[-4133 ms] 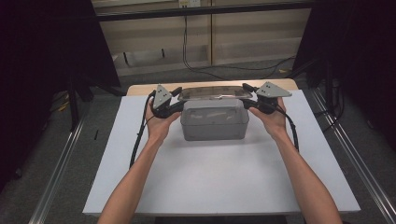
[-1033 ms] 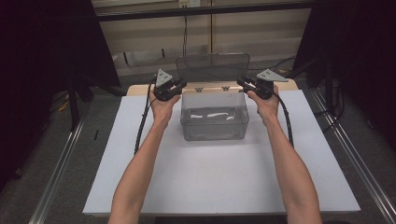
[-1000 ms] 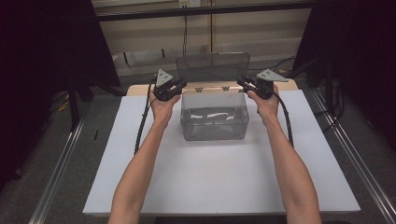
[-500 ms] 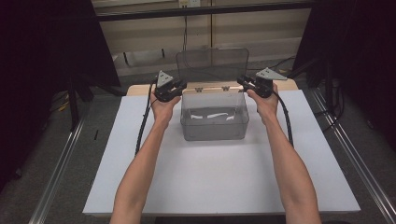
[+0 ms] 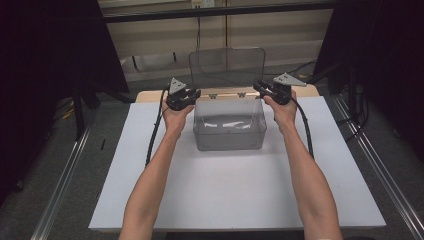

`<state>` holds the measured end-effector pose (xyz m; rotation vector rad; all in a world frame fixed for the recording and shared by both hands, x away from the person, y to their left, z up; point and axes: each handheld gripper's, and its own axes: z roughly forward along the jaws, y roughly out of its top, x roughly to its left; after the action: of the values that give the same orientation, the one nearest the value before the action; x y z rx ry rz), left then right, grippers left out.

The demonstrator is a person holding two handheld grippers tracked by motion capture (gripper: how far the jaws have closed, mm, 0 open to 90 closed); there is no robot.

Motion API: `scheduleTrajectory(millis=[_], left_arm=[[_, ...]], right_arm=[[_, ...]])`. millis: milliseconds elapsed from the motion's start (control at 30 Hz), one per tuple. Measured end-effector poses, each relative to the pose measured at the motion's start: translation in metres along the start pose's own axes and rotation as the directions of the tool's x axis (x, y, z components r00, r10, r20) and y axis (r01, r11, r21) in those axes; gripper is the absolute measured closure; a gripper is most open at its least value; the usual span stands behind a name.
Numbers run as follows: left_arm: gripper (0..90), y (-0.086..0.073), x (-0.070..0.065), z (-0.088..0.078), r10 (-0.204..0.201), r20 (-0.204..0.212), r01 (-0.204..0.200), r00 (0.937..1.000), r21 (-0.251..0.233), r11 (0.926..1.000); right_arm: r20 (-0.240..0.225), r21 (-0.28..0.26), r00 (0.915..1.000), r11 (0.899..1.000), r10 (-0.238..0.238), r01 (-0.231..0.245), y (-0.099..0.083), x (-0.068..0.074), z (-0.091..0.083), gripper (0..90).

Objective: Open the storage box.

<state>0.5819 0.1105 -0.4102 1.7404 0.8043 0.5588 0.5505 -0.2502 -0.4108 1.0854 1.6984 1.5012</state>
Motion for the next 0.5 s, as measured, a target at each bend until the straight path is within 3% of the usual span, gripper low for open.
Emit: scheduleTrajectory(millis=[367,500], left_arm=[[74.8,0.0053,0.0027,0.0030,-0.035,-0.001,0.035,0.9994,0.026,0.9990],[74.7,0.0071,0.0035,0.0047,-0.067,0.002,0.067,0.9978,0.036,0.9971]], right_arm=[[0.002,-0.001,0.9987,0.999,0.050,-0.050,-0.0004,-0.0030,0.0038,74.0],[-0.001,-0.001,0.9978,0.998,0.067,-0.067,-0.0003,-0.0038,0.0042,74.0]])
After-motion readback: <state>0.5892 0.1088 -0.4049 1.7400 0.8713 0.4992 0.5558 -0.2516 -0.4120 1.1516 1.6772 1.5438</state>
